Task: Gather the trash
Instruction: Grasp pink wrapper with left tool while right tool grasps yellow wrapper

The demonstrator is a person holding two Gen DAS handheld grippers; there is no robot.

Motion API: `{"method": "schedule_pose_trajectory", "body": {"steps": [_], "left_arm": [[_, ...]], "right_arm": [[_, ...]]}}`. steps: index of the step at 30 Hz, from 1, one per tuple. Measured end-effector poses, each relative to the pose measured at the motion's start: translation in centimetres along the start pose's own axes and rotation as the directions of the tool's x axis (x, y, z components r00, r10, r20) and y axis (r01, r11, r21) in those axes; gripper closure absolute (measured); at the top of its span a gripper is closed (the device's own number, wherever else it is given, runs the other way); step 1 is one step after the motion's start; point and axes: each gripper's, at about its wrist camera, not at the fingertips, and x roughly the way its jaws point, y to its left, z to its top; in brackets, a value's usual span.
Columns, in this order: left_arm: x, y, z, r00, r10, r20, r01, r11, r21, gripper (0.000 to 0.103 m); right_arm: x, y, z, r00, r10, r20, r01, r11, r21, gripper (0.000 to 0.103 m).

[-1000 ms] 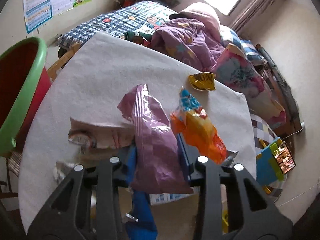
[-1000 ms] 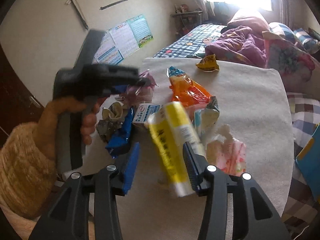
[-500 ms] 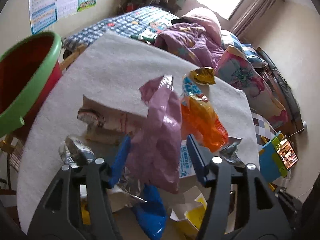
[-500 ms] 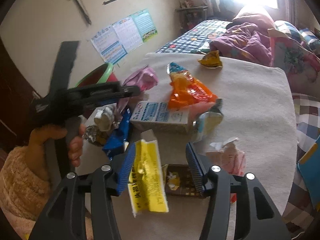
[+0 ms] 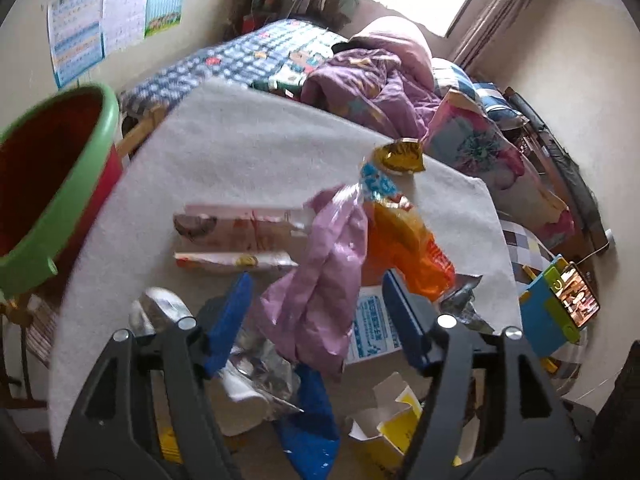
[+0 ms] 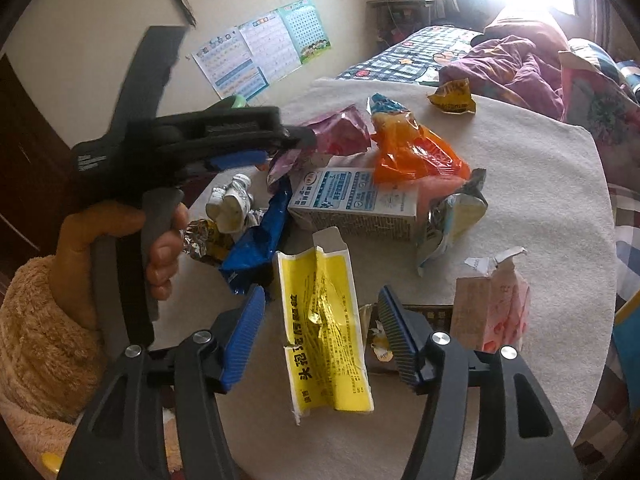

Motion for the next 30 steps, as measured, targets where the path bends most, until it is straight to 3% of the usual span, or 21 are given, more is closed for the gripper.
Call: {"method": "schedule_pose_trajectory", "body": {"steps": [9, 19, 25, 27, 28, 29, 30], "left_arm": [[-0.8, 0.3, 1.0, 1.0, -0.003, 0.015, 0.003, 1.0, 0.005, 0.038], [-3.1, -1.7, 2.5, 1.0, -0.013, 0.012, 0.011, 0.992, 0.125, 0.035], [0.6, -2.4, 2.4, 0.998, 0.032, -0.061, -0.017, 0.974, 0.228, 0.034], [2.6, -2.4, 2.0, 0.993, 0.054, -0.103, -0.026, 0.967, 0.252, 0.042], [3.8, -2.1, 1.7, 0.99, 0.066, -0.126, -0.033, 0.967, 0.254, 0.061], [4.8, -1.8, 1.5, 0.986, 0.061, -0.158, -0.021, 0.971, 0.24, 0.072], [5.2, -1.4, 1.4, 0.983, 0.05, -0.176, -0.01, 0.975, 0.224, 0.072]], "right_arm": [[0.7, -0.6, 0.6, 1.0, 0.006, -0.021, -0.006, 1.0, 0.022, 0.041], [1.0, -0.6, 1.6, 0.999, -0.011, -0.054, 0.01, 1.0, -0.011, 0.04], [2.1, 0.5, 1.3, 0.997, 0.003, -0.083, -0.007, 0.999, -0.043, 0.04], [2.9, 1.1, 0.7, 0.995, -0.002, -0.103, -0.004, 0.998, -0.06, 0.04], [3.2, 1.3, 0.4, 0.993, -0.005, -0.114, -0.002, 0.998, -0.061, 0.04], [3.8, 1.4, 0.0, 0.991, -0.007, -0.133, 0.0, 0.998, -0.056, 0.04], [4.2, 1.4, -0.2, 0.989, -0.01, -0.144, 0.003, 0.999, -0.05, 0.04]]}}
